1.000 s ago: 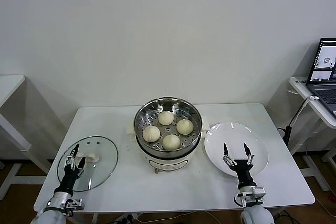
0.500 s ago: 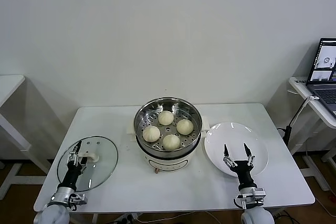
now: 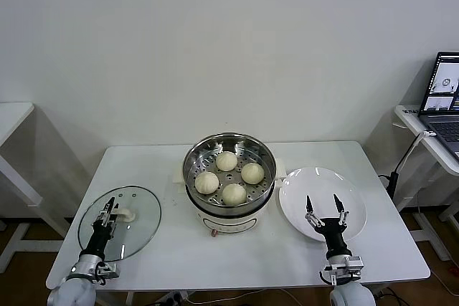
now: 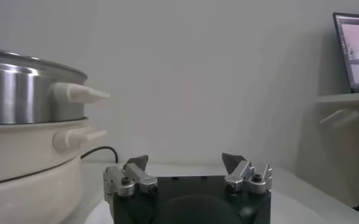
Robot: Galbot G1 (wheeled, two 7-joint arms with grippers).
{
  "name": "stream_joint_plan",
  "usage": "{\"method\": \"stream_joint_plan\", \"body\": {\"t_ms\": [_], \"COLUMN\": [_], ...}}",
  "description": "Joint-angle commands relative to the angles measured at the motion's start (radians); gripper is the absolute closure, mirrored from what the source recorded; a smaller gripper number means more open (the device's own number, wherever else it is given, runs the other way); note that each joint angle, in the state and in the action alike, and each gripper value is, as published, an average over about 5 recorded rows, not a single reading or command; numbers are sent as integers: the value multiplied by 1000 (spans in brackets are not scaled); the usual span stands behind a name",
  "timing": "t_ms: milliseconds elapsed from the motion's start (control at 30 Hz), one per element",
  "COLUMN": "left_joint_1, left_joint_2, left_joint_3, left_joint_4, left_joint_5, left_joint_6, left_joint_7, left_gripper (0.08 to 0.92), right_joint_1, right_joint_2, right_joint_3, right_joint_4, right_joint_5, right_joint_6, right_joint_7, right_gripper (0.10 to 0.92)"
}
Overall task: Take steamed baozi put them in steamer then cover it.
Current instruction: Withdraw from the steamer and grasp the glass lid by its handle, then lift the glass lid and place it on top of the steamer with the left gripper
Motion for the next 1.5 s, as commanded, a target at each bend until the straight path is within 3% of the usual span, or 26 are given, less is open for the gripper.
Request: {"method": "stream_joint_plan", "body": {"t_ms": [33,300,433,700,967,1200,1500], "left_joint_1": [-8,3,50,117,86,-43,-172], "left_joint_2": [-3,-4,15,58,55,4,-129], "left_joint_3": [0,-13,-40,-96,53,338,574], "left_joint_4": [26,-29,-159,-534,-808,-854,-756], "left_joint_5": [0,-13,-54,-160,-191,-146,-42], "left_joint_6": [-9,-25,-1,122,286,481,648], "left_joint_7": [3,-3,-3,58,184,294,426], "left_gripper": [612,805,810,810,810,810,810], "right_joint_1": [-1,-1,-1,2,3,10,24], "right_joint_2": [0,2,5,7,5,3,3], "right_joint_3": [1,6,5,4,17,24,28], "right_joint_4": [7,3,1,3,0,-12,-27], "right_joint_5": [-3,-4,-7,-10,-10,-10,-19], "right_joint_6": [1,7,10,7,4,-1,-16], "right_joint_7": [0,0,0,1,7,20,32], "right_gripper": [203,203,203,203,203,203,203]}}
